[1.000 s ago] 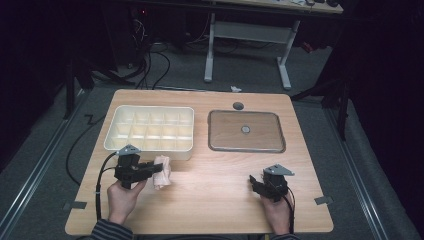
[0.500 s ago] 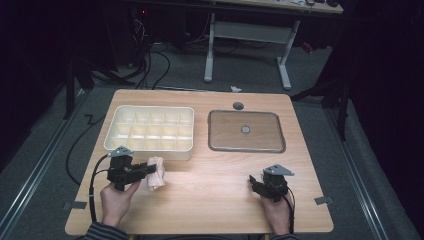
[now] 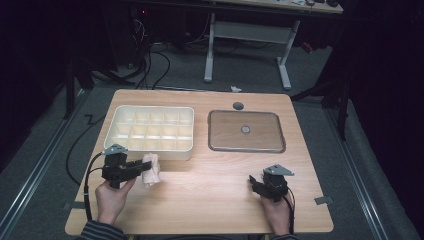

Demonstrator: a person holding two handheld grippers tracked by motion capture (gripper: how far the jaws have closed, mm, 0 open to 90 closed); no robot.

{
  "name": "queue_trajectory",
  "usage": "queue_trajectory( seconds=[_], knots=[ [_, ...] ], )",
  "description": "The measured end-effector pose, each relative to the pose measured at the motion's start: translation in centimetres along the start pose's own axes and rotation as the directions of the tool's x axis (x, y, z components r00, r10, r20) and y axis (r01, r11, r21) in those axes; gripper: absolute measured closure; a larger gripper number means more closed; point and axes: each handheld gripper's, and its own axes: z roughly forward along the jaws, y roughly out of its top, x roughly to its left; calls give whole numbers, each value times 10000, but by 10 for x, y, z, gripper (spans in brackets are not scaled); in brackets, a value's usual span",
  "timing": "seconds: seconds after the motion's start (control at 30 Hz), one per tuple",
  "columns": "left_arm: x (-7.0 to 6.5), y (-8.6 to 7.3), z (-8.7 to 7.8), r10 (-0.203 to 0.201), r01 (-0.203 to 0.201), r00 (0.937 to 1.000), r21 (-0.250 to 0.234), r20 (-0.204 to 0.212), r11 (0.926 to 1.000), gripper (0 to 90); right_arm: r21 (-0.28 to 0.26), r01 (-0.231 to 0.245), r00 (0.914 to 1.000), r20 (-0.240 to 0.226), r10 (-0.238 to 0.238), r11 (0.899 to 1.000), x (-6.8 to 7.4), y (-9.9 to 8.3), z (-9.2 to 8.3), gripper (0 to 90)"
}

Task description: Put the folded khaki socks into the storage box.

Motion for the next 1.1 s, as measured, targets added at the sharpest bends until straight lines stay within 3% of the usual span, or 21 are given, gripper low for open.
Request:
queue_trajectory(
  seconds=[0.63, 0.83, 1.1],
  knots=[
    [8, 21, -3, 75, -74, 10000, 54, -21, 10000, 723, 7, 13, 10000, -4, -13, 10000, 0, 0, 0, 384],
    [3, 34, 2, 670, -664, 9977, 509, -107, 9965, 721, 4, 16, 10000, -7, -16, 10000, 0, 0, 0, 384],
    [4, 46, 3, 629, -633, 9980, 424, 95, 9971, 721, 7, 22, 10000, -17, -22, 10000, 0, 0, 0, 381]
  ],
)
